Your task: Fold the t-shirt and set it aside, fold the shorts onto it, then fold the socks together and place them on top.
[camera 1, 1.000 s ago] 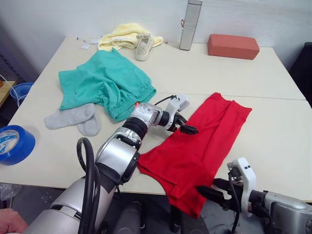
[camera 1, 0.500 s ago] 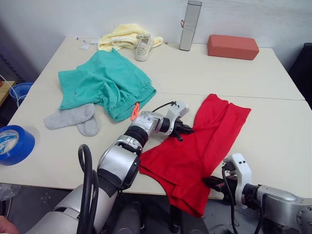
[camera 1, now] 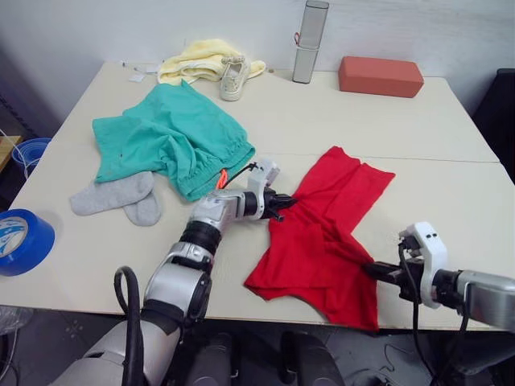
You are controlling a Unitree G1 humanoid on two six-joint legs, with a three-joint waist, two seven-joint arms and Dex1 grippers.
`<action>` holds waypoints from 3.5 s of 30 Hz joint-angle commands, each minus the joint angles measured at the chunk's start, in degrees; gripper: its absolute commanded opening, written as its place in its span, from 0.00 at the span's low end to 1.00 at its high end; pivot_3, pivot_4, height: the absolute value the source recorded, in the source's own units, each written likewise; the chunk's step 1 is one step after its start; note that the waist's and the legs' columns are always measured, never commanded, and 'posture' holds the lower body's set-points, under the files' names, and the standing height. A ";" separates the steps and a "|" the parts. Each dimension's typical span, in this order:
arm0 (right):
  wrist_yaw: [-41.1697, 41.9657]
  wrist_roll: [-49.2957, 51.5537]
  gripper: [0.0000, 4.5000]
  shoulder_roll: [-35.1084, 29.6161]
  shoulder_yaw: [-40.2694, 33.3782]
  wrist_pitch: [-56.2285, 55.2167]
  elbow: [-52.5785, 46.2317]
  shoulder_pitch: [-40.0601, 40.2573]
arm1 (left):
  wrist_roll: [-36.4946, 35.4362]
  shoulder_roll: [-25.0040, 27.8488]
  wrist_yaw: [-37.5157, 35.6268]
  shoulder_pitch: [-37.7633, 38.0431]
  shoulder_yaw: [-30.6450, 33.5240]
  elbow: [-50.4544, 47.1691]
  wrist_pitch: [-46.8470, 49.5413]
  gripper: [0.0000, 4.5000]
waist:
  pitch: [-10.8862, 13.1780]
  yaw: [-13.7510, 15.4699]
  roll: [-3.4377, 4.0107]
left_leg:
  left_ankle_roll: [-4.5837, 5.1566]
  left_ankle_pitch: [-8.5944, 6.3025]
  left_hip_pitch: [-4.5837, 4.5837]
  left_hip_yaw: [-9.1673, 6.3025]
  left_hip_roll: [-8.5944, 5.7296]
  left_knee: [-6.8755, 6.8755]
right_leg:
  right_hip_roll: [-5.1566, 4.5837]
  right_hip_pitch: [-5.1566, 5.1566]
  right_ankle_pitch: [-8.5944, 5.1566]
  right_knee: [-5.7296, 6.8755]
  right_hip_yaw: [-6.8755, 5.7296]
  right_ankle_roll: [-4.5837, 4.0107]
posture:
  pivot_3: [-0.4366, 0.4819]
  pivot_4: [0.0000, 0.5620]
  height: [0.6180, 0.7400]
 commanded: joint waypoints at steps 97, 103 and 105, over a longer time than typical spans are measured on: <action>45.68 -64.23 0.41 3.34 36.10 -139.03 52.12 -10.41 | 17.70 23.06 -22.03 20.22 -32.65 -8.39 -88.16 0.15 | -0.59 -0.84 0.75 | -0.49 -0.29 2.30 -0.16 0.07 -0.84 | 0.00 2.40 0.00 -1.18 -0.21 -0.31 | 0.48 0.27 1.00; 42.96 -64.13 0.00 2.52 36.80 -137.87 50.47 -10.55 | 14.01 24.81 -23.01 22.15 -32.01 -11.80 -86.76 0.00 | -0.88 -1.04 1.30 | -0.48 -0.30 2.72 -0.15 0.09 -1.05 | 0.00 2.67 -0.08 -1.21 -0.15 -0.41 | 0.48 0.27 1.00; 42.71 -62.29 0.00 1.56 36.98 -136.57 47.86 -9.94 | 10.10 26.55 -24.34 23.72 -31.04 -14.85 -85.99 0.00 | -0.87 -1.50 1.30 | -0.49 -0.29 2.69 -0.15 0.12 -1.08 | 0.01 2.60 -0.11 -1.17 -0.16 -0.44 | 0.48 0.27 1.00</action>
